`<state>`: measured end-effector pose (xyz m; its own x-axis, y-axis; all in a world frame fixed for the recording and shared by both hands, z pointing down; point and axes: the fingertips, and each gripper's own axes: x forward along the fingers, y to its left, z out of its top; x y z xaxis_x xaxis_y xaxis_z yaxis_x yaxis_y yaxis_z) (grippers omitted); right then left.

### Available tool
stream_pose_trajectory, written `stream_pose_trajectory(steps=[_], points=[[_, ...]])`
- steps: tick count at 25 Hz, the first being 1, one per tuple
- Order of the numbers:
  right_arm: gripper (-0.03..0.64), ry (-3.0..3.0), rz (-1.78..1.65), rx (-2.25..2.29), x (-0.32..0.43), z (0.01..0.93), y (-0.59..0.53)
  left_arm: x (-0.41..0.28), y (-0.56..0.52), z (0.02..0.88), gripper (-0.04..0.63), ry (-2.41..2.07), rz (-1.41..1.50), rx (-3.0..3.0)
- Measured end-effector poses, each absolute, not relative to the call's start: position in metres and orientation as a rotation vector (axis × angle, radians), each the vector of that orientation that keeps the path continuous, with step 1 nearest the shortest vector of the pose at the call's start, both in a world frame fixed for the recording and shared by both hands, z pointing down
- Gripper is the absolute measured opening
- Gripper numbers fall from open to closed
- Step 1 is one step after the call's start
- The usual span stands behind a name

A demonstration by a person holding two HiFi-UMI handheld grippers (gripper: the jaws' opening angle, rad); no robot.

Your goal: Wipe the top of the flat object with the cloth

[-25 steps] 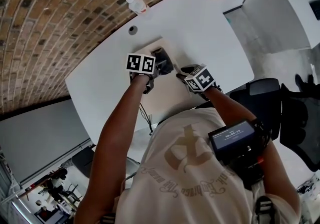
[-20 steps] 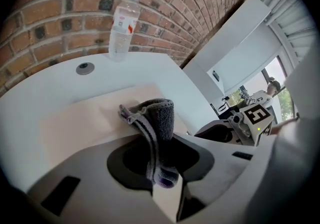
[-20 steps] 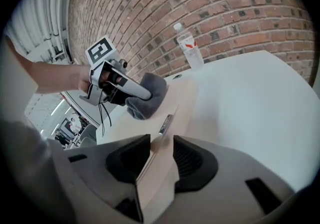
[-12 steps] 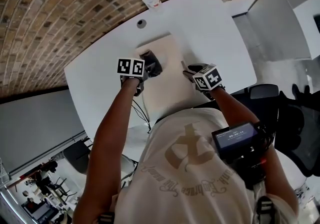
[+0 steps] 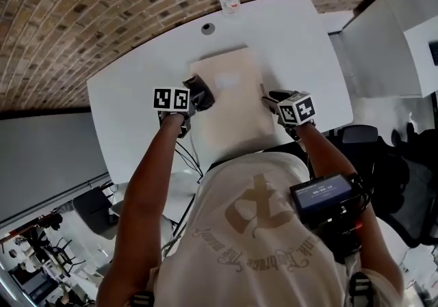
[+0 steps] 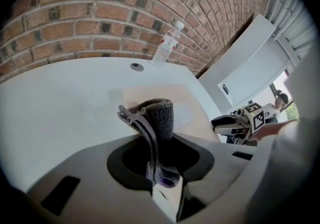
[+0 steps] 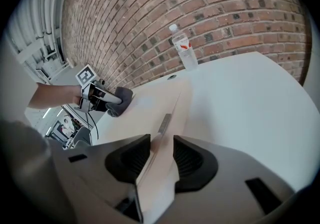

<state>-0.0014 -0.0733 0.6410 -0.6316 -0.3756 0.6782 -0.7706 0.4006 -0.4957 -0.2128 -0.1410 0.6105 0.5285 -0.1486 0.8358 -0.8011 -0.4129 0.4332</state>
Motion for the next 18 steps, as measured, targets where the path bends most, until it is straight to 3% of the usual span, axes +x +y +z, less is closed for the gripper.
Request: stream_pose_trajectory(steps=[12, 18], points=[[0.155, -2.139, 1.138, 1.091, 0.001, 0.639, -0.073, -0.271, -0.111, 0.611, 0.104, -0.825, 0.789, 1.799], [0.155, -2.165, 1.215, 1.071, 0.001, 0.638, -0.071, -0.245, -0.093, 0.586, 0.104, -0.782, 0.703, 1.853]])
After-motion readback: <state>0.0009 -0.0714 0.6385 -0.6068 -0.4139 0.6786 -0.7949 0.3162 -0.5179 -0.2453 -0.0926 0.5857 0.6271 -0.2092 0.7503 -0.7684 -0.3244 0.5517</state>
